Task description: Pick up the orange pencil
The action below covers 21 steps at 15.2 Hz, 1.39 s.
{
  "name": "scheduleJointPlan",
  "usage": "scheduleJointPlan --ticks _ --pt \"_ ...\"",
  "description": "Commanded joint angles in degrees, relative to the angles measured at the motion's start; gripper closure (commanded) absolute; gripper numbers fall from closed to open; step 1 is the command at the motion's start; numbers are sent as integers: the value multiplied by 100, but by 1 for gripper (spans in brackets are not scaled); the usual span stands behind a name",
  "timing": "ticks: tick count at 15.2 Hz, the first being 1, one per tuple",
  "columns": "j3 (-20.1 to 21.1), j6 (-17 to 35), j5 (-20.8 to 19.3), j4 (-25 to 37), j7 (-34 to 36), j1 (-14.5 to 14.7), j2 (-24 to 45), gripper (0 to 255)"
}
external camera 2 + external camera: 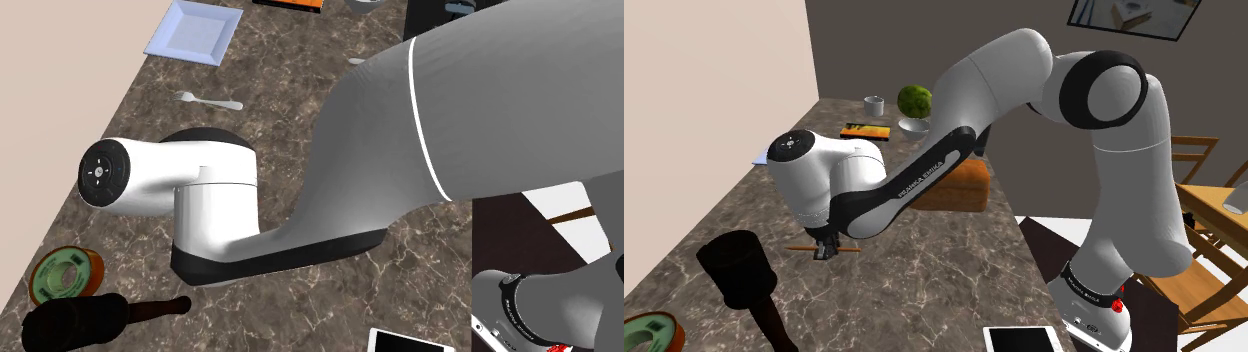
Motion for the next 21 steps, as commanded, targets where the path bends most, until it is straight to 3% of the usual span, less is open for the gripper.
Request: scheduleJointPlan --ticks 1,21 --pt "-1 0 0 -1 0 0 2 255" --pt "209 -792 409 290 -398 -115 -596 255"
